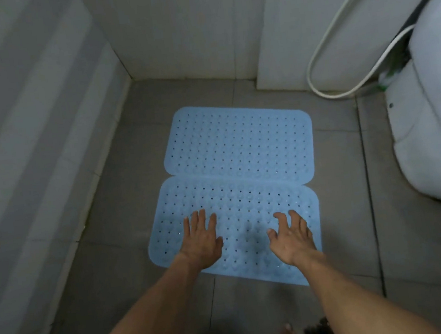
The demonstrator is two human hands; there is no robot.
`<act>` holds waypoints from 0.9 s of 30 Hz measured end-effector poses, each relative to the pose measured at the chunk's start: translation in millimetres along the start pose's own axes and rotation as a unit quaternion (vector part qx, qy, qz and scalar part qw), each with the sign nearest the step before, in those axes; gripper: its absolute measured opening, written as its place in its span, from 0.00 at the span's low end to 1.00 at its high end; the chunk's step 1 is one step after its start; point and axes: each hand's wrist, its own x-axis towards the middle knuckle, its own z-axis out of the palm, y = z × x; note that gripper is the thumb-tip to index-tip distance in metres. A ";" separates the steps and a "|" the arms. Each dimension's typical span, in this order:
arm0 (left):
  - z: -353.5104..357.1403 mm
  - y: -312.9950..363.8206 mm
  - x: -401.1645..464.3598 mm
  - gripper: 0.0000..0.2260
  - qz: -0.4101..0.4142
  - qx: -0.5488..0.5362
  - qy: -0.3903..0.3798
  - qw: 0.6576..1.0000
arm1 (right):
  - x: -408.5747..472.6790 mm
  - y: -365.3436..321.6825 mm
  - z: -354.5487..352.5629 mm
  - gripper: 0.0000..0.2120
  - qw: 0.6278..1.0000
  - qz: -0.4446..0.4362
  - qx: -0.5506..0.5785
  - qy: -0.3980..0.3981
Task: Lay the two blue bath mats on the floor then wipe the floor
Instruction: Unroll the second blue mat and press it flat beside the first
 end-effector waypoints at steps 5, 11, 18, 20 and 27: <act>-86.2 -0.3 -72.2 0.31 -0.035 -0.018 0.016 0.999 | -78.6 -20.5 -80.3 0.24 1.000 -0.013 0.008 0.017; -177.5 -7.0 -138.4 0.30 -0.085 -0.077 0.045 0.992 | -143.0 -54.6 -168.7 0.23 0.999 -0.036 0.003 0.032; -255.0 -16.5 -202.2 0.30 -0.120 -0.133 0.094 0.979 | -185.2 -122.1 -259.7 0.22 0.995 -0.074 -0.038 0.048; -274.5 -28.9 -218.6 0.30 -0.132 -0.150 0.106 0.974 | -196.0 -154.5 -279.1 0.22 0.994 -0.091 -0.042 0.051; -330.7 -86.6 -273.0 0.33 -0.175 -0.184 0.127 0.959 | -239.2 -269.7 -313.9 0.21 0.987 -0.145 -0.020 0.071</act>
